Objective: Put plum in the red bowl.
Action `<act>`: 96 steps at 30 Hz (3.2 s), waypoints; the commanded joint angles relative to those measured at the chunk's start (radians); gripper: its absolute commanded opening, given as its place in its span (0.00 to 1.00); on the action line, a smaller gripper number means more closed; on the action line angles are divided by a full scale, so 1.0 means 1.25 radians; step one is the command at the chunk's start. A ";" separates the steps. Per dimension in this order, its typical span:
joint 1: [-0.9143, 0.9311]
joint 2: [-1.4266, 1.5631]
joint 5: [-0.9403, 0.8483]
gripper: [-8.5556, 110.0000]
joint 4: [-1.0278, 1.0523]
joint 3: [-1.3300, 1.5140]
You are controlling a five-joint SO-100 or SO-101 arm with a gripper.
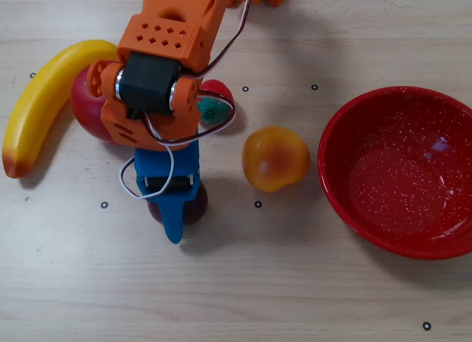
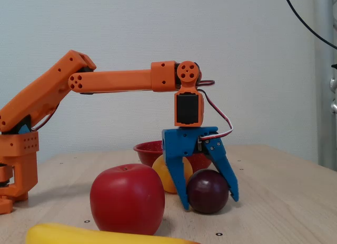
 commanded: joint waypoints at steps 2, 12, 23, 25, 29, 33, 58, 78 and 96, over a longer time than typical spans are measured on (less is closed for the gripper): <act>0.028 0.139 0.000 0.07 0.069 -0.045; 0.094 0.384 -0.059 0.07 0.102 0.043; 0.306 0.557 -0.144 0.07 0.126 0.151; 0.356 0.573 -0.163 0.07 0.128 0.167; 0.452 0.598 -0.198 0.07 0.128 0.205; 0.538 0.598 -0.222 0.07 0.128 0.236; 0.582 0.400 -0.182 0.46 -0.088 0.196; 0.364 0.938 -0.171 0.07 -0.302 0.706; 0.233 1.657 -0.207 0.07 -0.810 1.633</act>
